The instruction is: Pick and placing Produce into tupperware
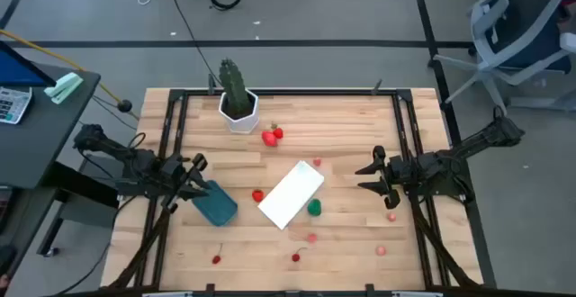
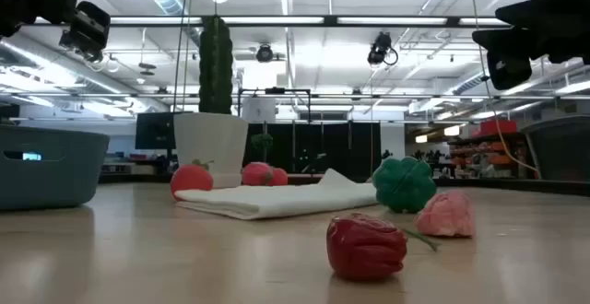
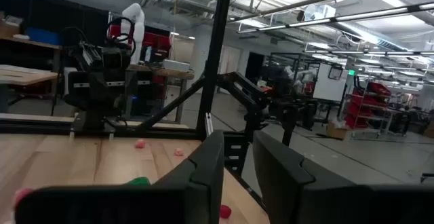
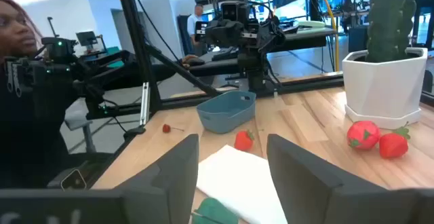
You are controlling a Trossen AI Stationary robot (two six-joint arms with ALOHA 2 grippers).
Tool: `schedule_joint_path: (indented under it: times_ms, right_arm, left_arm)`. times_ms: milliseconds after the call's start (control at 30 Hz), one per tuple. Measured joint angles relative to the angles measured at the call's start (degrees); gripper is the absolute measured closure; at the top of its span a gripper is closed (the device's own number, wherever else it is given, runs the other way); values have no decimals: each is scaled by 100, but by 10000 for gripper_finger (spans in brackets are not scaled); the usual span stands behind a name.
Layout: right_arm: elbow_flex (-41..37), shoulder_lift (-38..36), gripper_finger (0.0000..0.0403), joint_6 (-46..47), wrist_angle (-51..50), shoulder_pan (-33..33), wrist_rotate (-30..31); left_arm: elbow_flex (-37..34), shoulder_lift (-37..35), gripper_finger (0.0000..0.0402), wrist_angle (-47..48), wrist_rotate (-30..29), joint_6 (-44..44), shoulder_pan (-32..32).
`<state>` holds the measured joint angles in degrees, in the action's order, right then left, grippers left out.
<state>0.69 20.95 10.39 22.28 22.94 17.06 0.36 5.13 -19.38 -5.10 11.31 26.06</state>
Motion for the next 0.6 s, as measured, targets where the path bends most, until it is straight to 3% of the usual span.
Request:
schedule_joint_path:
  times_ms: [600]
  right_arm:
    - [-2,-1,220,-1,0,1,1]
  left_arm:
    - [0,0,314,-2,0,2,-2]
